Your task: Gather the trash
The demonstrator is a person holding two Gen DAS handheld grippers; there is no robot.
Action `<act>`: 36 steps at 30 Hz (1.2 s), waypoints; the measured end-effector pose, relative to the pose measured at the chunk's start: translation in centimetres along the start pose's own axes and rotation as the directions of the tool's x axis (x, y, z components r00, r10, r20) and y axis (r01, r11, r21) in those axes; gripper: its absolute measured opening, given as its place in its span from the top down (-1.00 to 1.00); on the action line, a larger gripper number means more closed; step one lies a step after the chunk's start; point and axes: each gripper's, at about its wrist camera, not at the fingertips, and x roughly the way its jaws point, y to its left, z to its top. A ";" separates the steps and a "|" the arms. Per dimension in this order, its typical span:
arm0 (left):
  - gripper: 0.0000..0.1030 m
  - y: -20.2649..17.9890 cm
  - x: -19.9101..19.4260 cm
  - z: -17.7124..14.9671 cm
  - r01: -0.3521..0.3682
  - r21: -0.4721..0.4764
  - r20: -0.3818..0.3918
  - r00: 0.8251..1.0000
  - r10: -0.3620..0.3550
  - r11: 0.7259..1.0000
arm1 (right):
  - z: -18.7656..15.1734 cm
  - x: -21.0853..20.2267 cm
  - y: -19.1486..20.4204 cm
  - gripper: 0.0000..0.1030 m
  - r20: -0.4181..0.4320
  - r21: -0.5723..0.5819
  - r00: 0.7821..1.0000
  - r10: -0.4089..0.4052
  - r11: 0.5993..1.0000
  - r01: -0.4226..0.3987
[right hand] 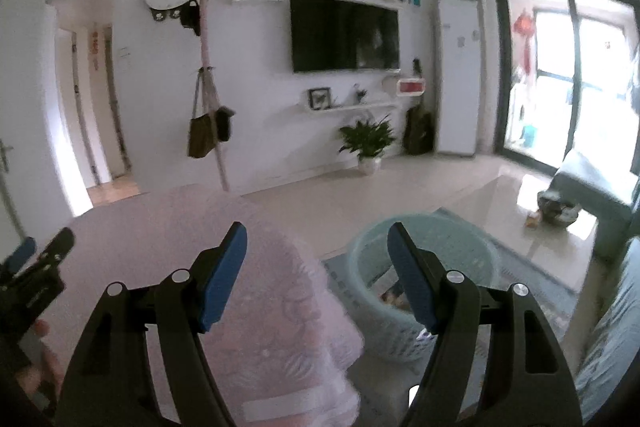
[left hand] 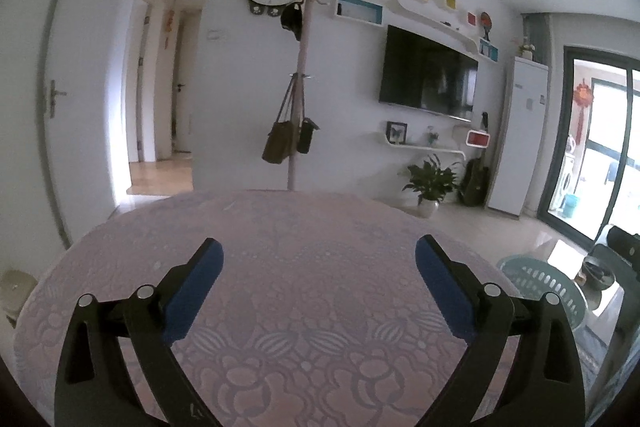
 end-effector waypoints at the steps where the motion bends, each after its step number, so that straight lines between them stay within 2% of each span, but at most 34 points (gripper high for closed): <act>1: -0.83 0.0 -0.3 -0.2 0.001 0.000 0.004 1.000 -0.001 1.000 | 0.0 -0.1 0.2 -0.34 0.002 0.000 1.000 0.003 1.000 -0.003; 7: -0.85 0.0 -0.9 -0.4 -0.018 0.006 0.022 1.000 0.017 1.000 | 0.1 -0.1 1.9 -0.34 0.037 -0.065 0.999 -0.031 0.997 0.033; 9: -0.85 0.1 -0.9 -0.5 -0.021 -0.003 0.021 1.000 0.021 1.000 | -0.2 0.5 2.2 -0.34 0.011 -0.075 0.999 -0.047 0.996 0.048; 15: -0.85 -0.1 -0.8 -0.2 -0.032 -0.004 0.016 0.999 0.032 0.999 | -1.0 1.6 1.9 -0.34 -0.029 -0.065 0.999 -0.042 0.997 0.040; 36: -0.85 0.3 -0.8 -0.4 -0.062 0.005 0.010 0.998 0.062 0.998 | -1.4 1.7 1.5 -0.34 -0.017 -0.055 0.999 -0.032 0.998 0.031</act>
